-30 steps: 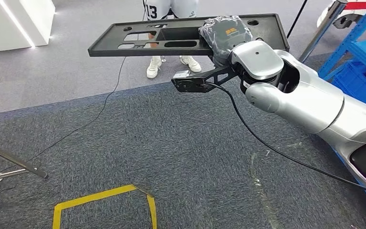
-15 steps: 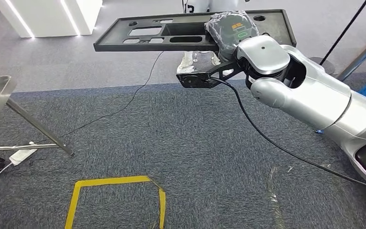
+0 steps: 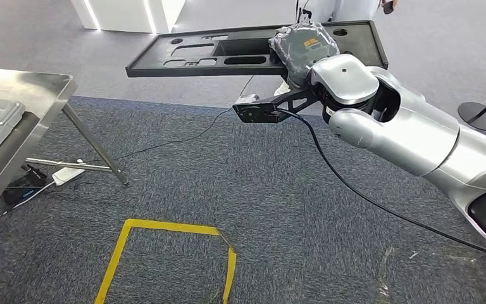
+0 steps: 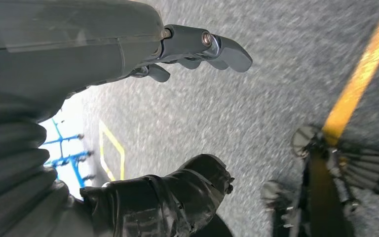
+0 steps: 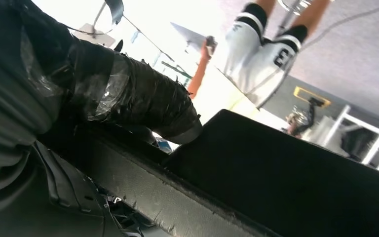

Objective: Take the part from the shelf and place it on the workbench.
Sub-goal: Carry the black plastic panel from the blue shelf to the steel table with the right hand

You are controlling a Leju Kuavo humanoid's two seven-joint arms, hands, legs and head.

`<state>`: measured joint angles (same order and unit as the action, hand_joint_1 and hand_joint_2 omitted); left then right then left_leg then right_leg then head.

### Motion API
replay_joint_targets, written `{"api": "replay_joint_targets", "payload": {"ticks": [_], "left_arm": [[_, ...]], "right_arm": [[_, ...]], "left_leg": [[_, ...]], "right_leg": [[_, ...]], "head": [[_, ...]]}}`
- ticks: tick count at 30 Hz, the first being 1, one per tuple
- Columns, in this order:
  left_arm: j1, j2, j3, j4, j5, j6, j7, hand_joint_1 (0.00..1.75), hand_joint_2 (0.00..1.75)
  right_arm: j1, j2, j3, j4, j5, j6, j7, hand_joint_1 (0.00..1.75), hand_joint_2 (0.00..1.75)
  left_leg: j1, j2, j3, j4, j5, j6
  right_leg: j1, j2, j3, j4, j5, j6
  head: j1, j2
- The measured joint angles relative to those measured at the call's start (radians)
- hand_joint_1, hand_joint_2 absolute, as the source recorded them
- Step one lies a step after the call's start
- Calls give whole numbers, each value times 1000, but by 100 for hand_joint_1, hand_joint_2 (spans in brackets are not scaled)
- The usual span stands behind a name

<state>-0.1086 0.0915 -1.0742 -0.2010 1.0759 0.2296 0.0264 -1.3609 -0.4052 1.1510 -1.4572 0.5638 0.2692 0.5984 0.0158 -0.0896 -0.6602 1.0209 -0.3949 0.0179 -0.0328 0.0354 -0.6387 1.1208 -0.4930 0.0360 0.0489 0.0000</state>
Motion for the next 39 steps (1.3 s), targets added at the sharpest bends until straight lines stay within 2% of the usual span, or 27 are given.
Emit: {"api": "replay_joint_targets", "payload": {"ticks": [1,3,4,5,6,7,9,11,12,13,14,16,18,20,21,22,24,26,27,28,29,31,33,35,36,37,39], "left_arm": [[0,1,0,0,0,1,1,0,175],[1,3,0,0,1,2,3,0,175],[4,4,0,0,1,2,4,0,175],[7,4,0,0,1,2,5,0,175],[10,3,0,0,1,2,5,0,175],[10,2,0,0,0,2,6,0,175],[5,0,-1,0,-11,6,13,0,175],[1,0,-4,0,-37,18,28,0,175],[0,0,-6,0,-48,24,35,0,175],[-1,1,-8,0,-53,29,40,0,175],[-1,1,-9,0,-54,33,42,0,175],[-3,5,-9,0,-50,37,41,0,175],[-6,10,-9,0,-52,41,39,0,175],[-7,15,-10,1,-59,45,43,0,175],[-6,17,-10,1,-64,46,48,0,175],[-5,18,-10,1,-68,46,52,0,175],[-4,17,-12,1,-75,47,59,0,175],[-5,14,-15,1,-86,49,62,0,175],[-6,12,-19,1,-94,52,64,0,175],[-6,10,-24,1,-103,54,65,0,175],[-6,7,-29,1,-113,56,67,0,175],[-7,5,-37,1,-124,60,68,0,175],[-7,4,-40,1,-125,64,67,0,175],[-5,2,-46,1,-124,66,63,0,175],[-3,0,-50,1,-123,67,61,0,175],[-3,-2,-54,1,-122,67,59,0,175],[-3,-6,-57,0,-120,69,57,0,175]], "right_arm": [[0,0,0,1,0,-1,0,175,175],[2,-1,1,4,0,-4,-2,175,175],[3,0,2,5,0,-4,-2,175,175],[4,1,4,6,0,-4,-3,175,175],[3,2,6,7,0,-4,-4,175,175],[3,4,7,8,1,-4,-4,175,175],[2,4,7,10,1,-4,-8,175,175],[2,6,10,12,1,-3,-12,175,175],[2,7,11,14,2,-3,-15,175,175],[2,9,13,16,2,-3,-17,175,175],[1,12,14,18,2,-4,-20,175,175],[0,14,14,20,4,-6,-23,175,175],[-1,15,14,23,5,-8,-24,175,175],[0,18,14,26,6,-10,-25,175,175],[2,20,14,28,7,-10,-26,175,175],[2,21,14,29,8,-11,-27,175,175],[5,20,14,33,12,-13,-28,175,175],[13,19,14,37,15,-15,-28,175,175],[19,19,14,39,16,-15,-28,175,175],[24,18,14,41,17,-14,-28,175,175],[27,18,14,42,18,-14,-28,175,175],[27,18,14,44,22,-14,-28,175,175],[26,17,14,46,23,-13,-28,175,175],[29,18,14,47,24,-12,-30,175,175],[29,19,15,47,24,-12,-30,175,175],[29,20,15,48,25,-11,-31,175,175],[27,20,15,49,28,-7,-32,175,175]], "left_leg": [[1,-12,-7,7,-1,-6],[5,-33,-20,14,3,-21],[7,-44,-24,11,7,-28],[9,-43,-28,12,8,-33],[7,-24,-36,24,0,-38],[5,5,-50,55,-20,-41],[1,66,-97,169,-81,-43],[1,81,-136,269,-119,-39],[-1,83,-135,275,-116,-35],[-4,85,-114,244,-97,-28],[-10,92,-77,182,-69,-20],[-27,131,-8,59,-37,-3],[-42,149,14,12,-33,7],[-43,128,17,-1,-23,14],[-40,116,23,-13,-17,17],[-35,108,30,-24,-12,20],[-28,91,39,-38,-4,24],[-24,69,38,-36,-3,26],[-22,55,37,-33,-3,26],[-19,40,36,-28,-5,24],[-15,26,33,-21,-8,19],[-7,-1,19,3,-17,5],[-4,-24,-1,22,-21,-10],[0,-42,-12,22,-16,-21],[0,-32,-16,26,-17,-26],[-2,-10,-23,40,-27,-30],[-5,53,-62,130,-77,-33]], "right_leg": [[-4,19,20,-43,14,0],[-1,36,32,-68,13,-6],[0,23,30,-67,16,-15],[2,10,31,-68,18,-22],[3,-2,32,-71,21,-31],[5,-15,33,-74,23,-39],[13,-39,34,-76,25,-50],[23,-64,34,-75,24,-54],[27,-76,34,-75,23,-56],[30,-89,34,-75,22,-57],[33,-101,35,-75,21,-58],[37,-123,37,-78,19,-59],[39,-144,37,-81,19,-55],[39,-160,40,-86,18,-48],[37,-149,41,-83,14,-44],[36,-125,36,-68,2,-40],[31,-61,-6,22,-45,-33],[26,-38,-68,142,-87,-26],[22,-36,-85,168,-85,-22],[17,-35,-85,159,-67,-17],[11,-31,-66,114,-34,-11],[-3,5,-15,-3,17,1],[-6,30,6,-51,27,-2],[0,11,4,-49,28,-19],[1,-1,5,-51,30,-26],[2,-13,7,-53,31,-34],[8,-35,10,-57,34,-45]], "head": [[-1,0],[-2,0],[-2,0],[-2,0],[-5,0],[-8,0],[-14,0],[-14,0],[-14,0],[-14,0],[-14,0],[-14,0],[-14,0],[-14,0],[-13,0],[-13,0],[-10,0],[-9,0],[-9,0],[-9,0],[-9,0],[-8,0],[-10,0],[-12,0],[-14,0],[-16,0],[-23,0]]}}
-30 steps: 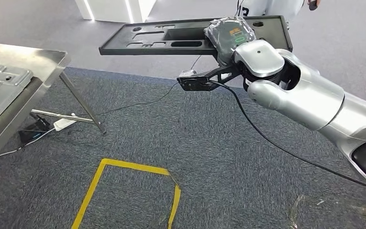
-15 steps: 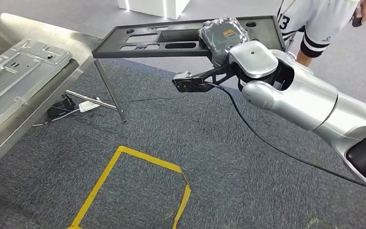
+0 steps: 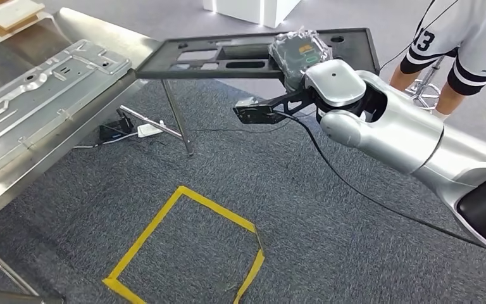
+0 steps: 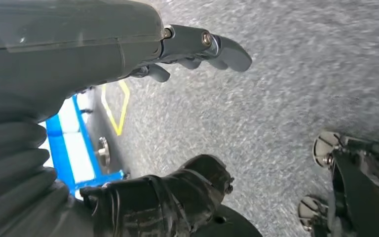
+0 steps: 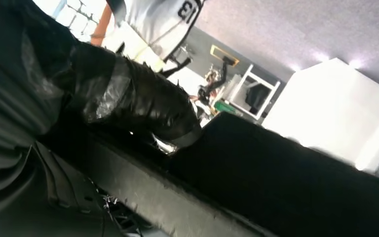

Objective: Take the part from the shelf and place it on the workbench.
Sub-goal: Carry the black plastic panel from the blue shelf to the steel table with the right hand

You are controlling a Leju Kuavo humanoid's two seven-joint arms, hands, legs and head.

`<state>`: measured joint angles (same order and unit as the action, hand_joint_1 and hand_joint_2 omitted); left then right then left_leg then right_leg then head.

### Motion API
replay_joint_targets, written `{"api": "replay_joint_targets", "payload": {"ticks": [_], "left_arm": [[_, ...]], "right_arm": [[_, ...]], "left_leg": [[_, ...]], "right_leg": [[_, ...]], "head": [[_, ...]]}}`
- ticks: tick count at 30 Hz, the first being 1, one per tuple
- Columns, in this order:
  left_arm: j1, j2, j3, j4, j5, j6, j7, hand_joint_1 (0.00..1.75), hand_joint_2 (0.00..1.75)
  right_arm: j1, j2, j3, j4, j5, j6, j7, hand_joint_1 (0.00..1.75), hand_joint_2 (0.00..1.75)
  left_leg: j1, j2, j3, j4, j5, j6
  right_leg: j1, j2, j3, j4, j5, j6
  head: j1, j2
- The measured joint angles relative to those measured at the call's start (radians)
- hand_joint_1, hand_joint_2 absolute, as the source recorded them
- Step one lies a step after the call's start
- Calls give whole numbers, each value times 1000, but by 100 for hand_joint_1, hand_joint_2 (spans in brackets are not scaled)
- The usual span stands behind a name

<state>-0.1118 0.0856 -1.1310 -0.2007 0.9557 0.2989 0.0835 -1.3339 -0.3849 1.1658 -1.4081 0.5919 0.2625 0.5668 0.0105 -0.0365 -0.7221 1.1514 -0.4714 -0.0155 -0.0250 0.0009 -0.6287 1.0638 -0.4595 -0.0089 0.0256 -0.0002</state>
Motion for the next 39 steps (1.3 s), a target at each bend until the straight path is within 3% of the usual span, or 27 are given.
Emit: {"api": "replay_joint_targets", "payload": {"ticks": [2,3,4,5,7,9,11,12,14,16,18,19,21,23,24,27,29,32,34,35,36,38,39], "left_arm": [[-1,-3,-1,0,1,2,0,0,175],[0,-4,-1,0,2,3,0,0,175],[0,-5,-1,0,2,4,0,0,175],[1,-6,-1,0,2,4,0,0,175],[1,-8,-2,0,0,5,-2,0,175],[-1,-9,-3,0,-7,6,-9,0,175],[-1,-10,-8,0,-15,5,-15,0,175],[1,-11,-10,0,-15,3,-16,0,175],[2,-15,-13,0,-10,-5,-18,0,175],[-4,-18,-13,0,-4,-13,-24,0,175],[-12,-21,-16,0,-2,-20,-28,0,175],[-14,-22,-17,0,-1,-22,-29,0,175],[-15,-23,-19,0,0,-25,-28,0,175],[-13,-20,-20,0,0,-28,-28,0,175],[-13,-19,-20,0,1,-28,-27,0,175],[-11,-15,-20,0,3,-29,-27,0,175],[-11,-15,-20,0,6,-31,-30,0,175],[-16,-15,-20,0,8,-31,-33,0,175],[-19,-15,-20,0,8,-31,-34,0,175],[-19,-14,-20,0,8,-32,-35,0,175],[-19,-14,-20,0,8,-32,-36,0,175],[-19,-11,-20,0,8,-33,-40,0,175],[-20,-8,-20,0,8,-35,-42,0,175]], "right_arm": [[1,0,0,1,3,8,-2,175,175],[3,0,1,1,4,11,-4,175,175],[4,0,2,2,4,12,-5,175,175],[5,0,2,2,4,13,-7,175,175],[3,0,3,2,4,13,-8,175,175],[2,-2,3,2,4,14,-8,175,175],[3,-3,3,0,4,14,-8,175,175],[4,-3,3,-1,4,14,-8,175,175],[4,-4,3,-5,4,14,-7,175,175],[3,-4,4,-7,4,14,-7,175,175],[5,-5,11,-6,4,14,-7,175,175],[7,-5,16,-6,4,14,-7,175,175],[8,-5,22,-6,4,13,-7,175,175],[9,-5,23,-6,3,8,-9,175,175],[9,-5,23,-6,2,5,-10,175,175],[16,-4,24,-8,2,0,-15,175,175],[17,-2,24,-9,5,3,-15,175,175],[15,-2,24,-9,8,8,-15,175,175],[17,-1,24,-9,9,10,-15,175,175],[18,-1,24,-9,9,10,-15,175,175],[18,-1,24,-9,9,10,-15,175,175],[17,0,24,-9,11,10,-15,175,175],[16,0,24,-9,12,10,-14,175,175]], "left_leg": [[0,26,-55,124,-54,2],[-1,29,-68,156,-62,6],[-4,30,-62,150,-52,11],[-8,35,-36,107,-28,18],[-26,75,39,-25,20,33],[-45,107,80,-105,35,46],[-52,92,85,-122,38,56],[-49,80,90,-132,44,60],[-40,59,104,-155,54,65],[-34,40,108,-161,59,69],[-32,16,105,-155,60,71],[-30,5,104,-151,58,71],[-23,-16,99,-136,50,64],[-18,-31,88,-113,38,51],[-18,-36,81,-104,34,45],[-19,-42,68,-96,32,36],[-19,-18,55,-66,12,28],[-14,24,-18,92,-63,16],[-14,29,-60,167,-77,20],[-15,30,-57,155,-59,25],[-19,30,-35,107,-25,33],[-31,33,28,-22,33,52],[-38,34,54,-71,46,60]], "right_leg": [[9,-22,0,0,0,-5],[12,-34,-1,0,-1,-7],[15,-45,-1,0,-2,-8],[17,-57,0,0,-2,-9],[19,-80,4,-2,-5,-9],[21,-102,7,-7,-6,-4],[21,-125,12,-13,-5,3],[20,-120,15,-12,-8,7],[17,-72,1,25,-35,14],[14,-20,-50,131,-88,20],[11,-8,-97,220,-114,26],[9,-7,-103,225,-104,29],[3,-4,-69,141,-46,35],[0,10,-25,44,-8,38],[0,16,-15,19,-4,35],[3,16,-16,16,-4,14],[2,11,-14,14,-2,3],[7,4,-11,12,-3,-6],[11,0,-9,12,-5,-9],[13,-1,-7,12,-6,-10],[15,-2,-4,12,-9,-11],[16,-6,5,8,-13,-10],[16,-8,8,5,-14,-7]], "head": [[-4,0],[-4,0],[-4,0],[-4,0],[-4,0],[-4,0],[-4,0],[-4,0],[-3,0],[-3,0],[-3,0],[-3,0],[-2,0],[-2,0],[-1,0],[-3,0],[-8,0],[-14,0],[-14,0],[-14,0],[-14,0],[-13,0],[-14,0]]}}
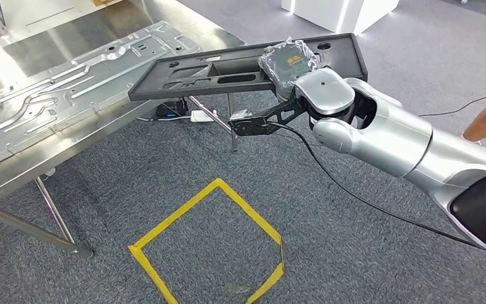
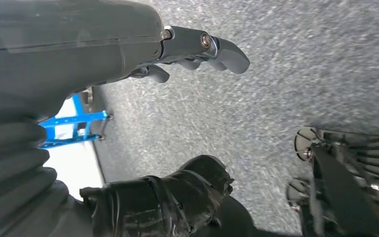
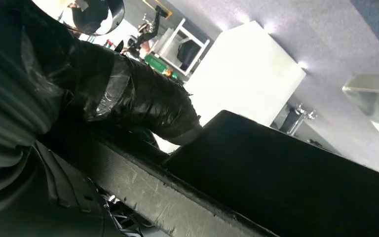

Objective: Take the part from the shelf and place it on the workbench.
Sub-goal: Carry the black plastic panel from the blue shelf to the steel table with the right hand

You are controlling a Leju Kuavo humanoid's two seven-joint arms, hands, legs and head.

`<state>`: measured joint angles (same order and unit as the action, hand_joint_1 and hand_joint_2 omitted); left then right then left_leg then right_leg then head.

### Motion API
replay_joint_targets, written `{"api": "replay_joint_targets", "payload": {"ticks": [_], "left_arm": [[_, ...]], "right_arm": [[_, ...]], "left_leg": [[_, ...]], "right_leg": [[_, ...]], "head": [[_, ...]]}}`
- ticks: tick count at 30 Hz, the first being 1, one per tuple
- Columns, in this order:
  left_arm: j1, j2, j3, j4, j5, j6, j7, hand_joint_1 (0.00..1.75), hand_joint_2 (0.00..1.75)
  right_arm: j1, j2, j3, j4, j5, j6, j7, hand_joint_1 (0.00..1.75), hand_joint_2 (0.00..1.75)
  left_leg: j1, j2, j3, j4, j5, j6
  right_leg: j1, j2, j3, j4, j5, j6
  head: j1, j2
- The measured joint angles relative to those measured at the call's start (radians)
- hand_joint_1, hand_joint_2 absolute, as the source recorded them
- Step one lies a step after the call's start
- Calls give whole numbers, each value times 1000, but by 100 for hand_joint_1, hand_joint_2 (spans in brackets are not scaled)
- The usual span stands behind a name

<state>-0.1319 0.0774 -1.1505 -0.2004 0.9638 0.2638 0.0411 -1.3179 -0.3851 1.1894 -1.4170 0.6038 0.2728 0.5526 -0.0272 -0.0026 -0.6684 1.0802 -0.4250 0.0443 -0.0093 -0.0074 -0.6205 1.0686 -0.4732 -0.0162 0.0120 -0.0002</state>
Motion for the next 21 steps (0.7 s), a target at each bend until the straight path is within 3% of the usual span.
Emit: {"api": "replay_joint_targets", "payload": {"ticks": [2,5,7,9,10,11,14,16,19,21], "left_arm": [[-4,5,0,0,0,-3,-4,0,175],[-5,7,0,0,-6,0,-7,0,175],[-4,7,0,0,-10,1,-8,0,175],[-6,7,0,0,-11,1,-9,0,175],[-7,7,0,0,-11,1,-9,0,175],[-7,7,0,0,-11,1,-9,0,175],[-6,7,0,0,-11,1,-9,0,175],[-7,9,0,0,-11,2,-9,0,175],[-3,8,0,0,-10,4,-9,0,175],[-2,7,0,0,-9,7,-8,0,175]], "right_arm": [[1,0,0,0,3,0,1,175,175],[2,0,0,0,11,-1,1,175,175],[0,-1,0,0,15,-2,3,175,175],[2,-1,0,0,16,-2,3,175,175],[5,-1,0,0,16,-2,3,175,175],[8,-1,0,0,16,-2,3,175,175],[9,0,0,0,16,-2,3,175,175],[8,0,0,-1,17,-2,3,175,175],[9,0,0,-2,17,-3,2,175,175],[8,1,-1,-2,17,-5,2,175,175]], "left_leg": [[-8,1,19,-35,0,8],[-2,1,46,-79,12,9],[4,2,61,-100,19,10],[6,0,62,-101,18,13],[7,-2,62,-99,16,12],[10,-4,61,-94,13,10],[19,-13,50,-57,-9,-10],[20,-19,36,-34,-20,-24],[23,-22,28,-27,-22,-36],[26,-15,7,21,-52,-45]], "right_leg": [[-2,-4,2,-9,3,8],[0,-3,2,-3,-6,19],[0,4,-37,79,-48,26],[-4,8,-102,196,-91,35],[-8,7,-121,227,-93,40],[-13,7,-123,220,-77,46],[-26,11,-49,56,8,63],[-25,16,-24,5,19,54],[-20,14,-26,5,21,29],[-23,11,-23,1,24,18]], "head": [[1,0],[3,0],[5,0],[5,0],[5,0],[5,0],[6,0],[5,0],[5,0],[3,0]]}}
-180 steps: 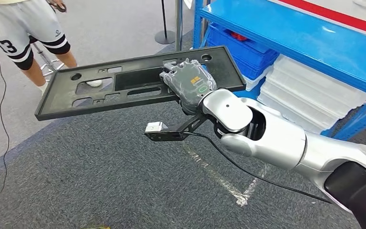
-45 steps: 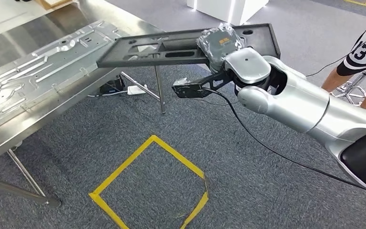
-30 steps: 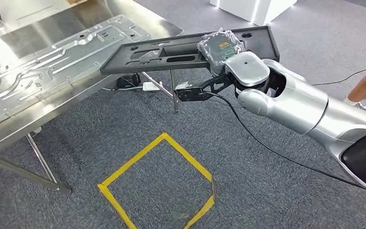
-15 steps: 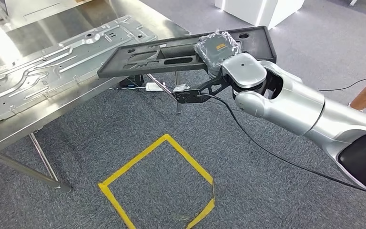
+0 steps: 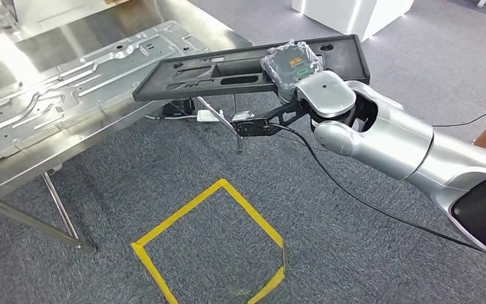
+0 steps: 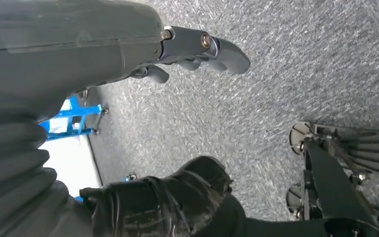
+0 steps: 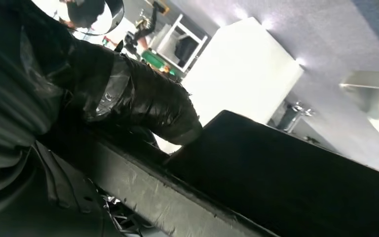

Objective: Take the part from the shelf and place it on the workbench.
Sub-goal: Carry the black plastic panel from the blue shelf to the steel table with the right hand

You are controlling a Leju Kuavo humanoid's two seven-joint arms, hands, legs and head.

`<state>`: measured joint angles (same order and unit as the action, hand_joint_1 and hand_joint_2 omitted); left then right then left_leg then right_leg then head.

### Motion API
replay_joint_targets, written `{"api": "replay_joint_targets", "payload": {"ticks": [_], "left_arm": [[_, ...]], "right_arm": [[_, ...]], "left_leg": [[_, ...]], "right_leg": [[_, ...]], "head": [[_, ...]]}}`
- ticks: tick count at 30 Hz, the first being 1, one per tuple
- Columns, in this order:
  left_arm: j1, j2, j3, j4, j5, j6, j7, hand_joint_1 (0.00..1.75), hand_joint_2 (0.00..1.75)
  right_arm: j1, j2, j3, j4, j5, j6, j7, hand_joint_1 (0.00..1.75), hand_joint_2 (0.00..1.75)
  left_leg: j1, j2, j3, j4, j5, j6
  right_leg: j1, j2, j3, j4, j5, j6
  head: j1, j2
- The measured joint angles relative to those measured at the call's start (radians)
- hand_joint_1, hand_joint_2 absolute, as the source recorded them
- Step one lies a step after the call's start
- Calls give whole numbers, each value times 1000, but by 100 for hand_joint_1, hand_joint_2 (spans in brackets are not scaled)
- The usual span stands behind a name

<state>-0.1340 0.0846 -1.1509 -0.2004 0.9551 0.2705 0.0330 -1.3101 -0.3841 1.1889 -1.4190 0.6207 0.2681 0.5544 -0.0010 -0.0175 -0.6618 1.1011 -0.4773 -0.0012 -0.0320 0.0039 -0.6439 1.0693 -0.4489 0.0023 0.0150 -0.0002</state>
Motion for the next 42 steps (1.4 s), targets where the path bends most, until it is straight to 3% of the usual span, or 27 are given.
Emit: {"api": "replay_joint_targets", "payload": {"ticks": [3,4,5,7,9,12,14,16,18,19,20,21,23,25,28,30,33,34,35,36,38,39,42], "left_arm": [[-1,0,0,0,2,5,0,0,175],[0,0,0,0,2,6,1,0,175],[2,0,0,0,3,6,1,0,175],[4,0,0,0,3,8,3,0,175],[4,0,0,0,4,9,4,0,175],[4,1,0,0,4,13,5,0,175],[7,1,0,0,5,16,6,0,175],[8,1,0,0,4,19,6,0,175],[7,0,0,0,3,22,5,0,175],[7,0,0,0,2,24,5,0,175],[7,0,0,0,2,27,4,0,175],[7,0,0,0,2,29,4,0,175],[9,0,0,0,1,32,3,0,175],[9,0,0,0,0,33,3,0,175],[10,-1,0,0,-1,33,1,0,175],[11,-1,0,0,-1,33,0,0,175],[12,-2,0,0,-1,33,0,0,175],[13,-2,0,0,-1,33,0,0,175],[14,-2,0,0,-1,33,0,0,175],[15,-2,0,0,-1,33,0,0,175],[16,0,0,0,-1,32,2,0,175],[16,1,0,0,-2,31,3,0,175],[13,7,0,0,-2,29,5,0,175]], "right_arm": [[0,0,0,0,0,-1,-2,175,175],[1,0,0,0,0,-1,-4,175,175],[2,0,0,1,0,-1,-6,175,175],[2,0,0,1,0,-1,-10,175,175],[2,0,0,2,0,-2,-11,175,175],[5,0,0,5,0,-2,-15,175,175],[9,-1,0,6,0,-3,-17,175,175],[11,-3,0,7,0,-4,-17,175,175],[16,-4,0,8,0,-5,-17,175,175],[20,-4,0,8,0,-4,-16,175,175],[25,-4,0,9,0,-4,-16,175,175],[28,-5,0,9,0,-4,-16,175,175],[29,-5,0,10,0,-3,-16,175,175],[28,-5,0,10,1,-3,-16,175,175],[30,-4,0,10,2,0,-12,175,175],[30,-4,0,10,5,6,-7,175,175],[31,-4,0,10,10,9,-4,175,175],[33,-4,0,10,11,9,-5,175,175],[35,-4,0,10,11,9,-6,175,175],[36,-4,0,10,11,10,-6,175,175],[37,-3,0,10,13,9,-7,175,175],[37,-3,0,10,13,9,-7,175,175],[39,-2,0,12,15,8,-10,175,175]], "left_leg": [[4,9,-81,170,-75,-12],[4,9,-98,203,-79,-12],[4,10,-100,201,-66,-11],[2,10,-51,97,-3,-1],[-5,11,7,-20,35,10],[-18,10,32,-71,39,22],[-13,12,49,-96,49,30],[-8,15,63,-116,58,40],[-9,15,64,-117,56,47],[-9,15,64,-115,55,48],[-9,13,64,-112,52,48],[-7,11,64,-106,47,47],[-6,7,60,-86,33,37],[-8,4,51,-64,19,25],[-7,3,46,-56,13,15],[-3,7,29,-17,-10,5],[3,11,-59,156,-79,-9],[3,11,-86,199,-86,-10],[3,11,-98,208,-74,-9],[3,11,-91,177,-43,-5],[-2,11,-37,46,34,10],[-6,11,-10,-11,59,19],[-22,12,24,-76,62,35]], "right_leg": [[2,-1,1,-1,-1,-6],[3,-2,1,-1,-1,-6],[4,-2,2,-1,-2,-7],[4,-2,4,-2,-3,-6],[4,-3,6,-5,-3,-1],[1,-3,9,-18,3,15],[1,-4,10,-14,-3,23],[6,-3,-23,58,-43,24],[9,-1,-86,181,-94,26],[9,-1,-109,224,-104,28],[8,-2,-115,230,-95,30],[6,-2,-102,199,-70,32],[1,-2,-42,78,-12,36],[2,1,-5,5,5,30],[5,2,-2,-2,0,11],[3,1,5,-7,1,0],[4,0,15,-12,-5,-9],[5,1,19,-12,-8,-10],[6,1,23,-12,-12,-10],[8,1,29,-12,-16,-10],[9,1,43,-15,-25,-9],[10,1,49,-18,-28,-6],[4,0,55,-33,-28,8]], "head": [[-2,0],[-2,0],[-2,0],[-2,0],[-2,0],[-2,0],[0,0],[2,0],[2,0],[2,0],[2,0],[3,0],[3,0],[2,0],[3,0],[-1,0],[-5,0],[-4,0],[-5,0],[-5,0],[-4,0],[-4,0],[-5,0]]}}
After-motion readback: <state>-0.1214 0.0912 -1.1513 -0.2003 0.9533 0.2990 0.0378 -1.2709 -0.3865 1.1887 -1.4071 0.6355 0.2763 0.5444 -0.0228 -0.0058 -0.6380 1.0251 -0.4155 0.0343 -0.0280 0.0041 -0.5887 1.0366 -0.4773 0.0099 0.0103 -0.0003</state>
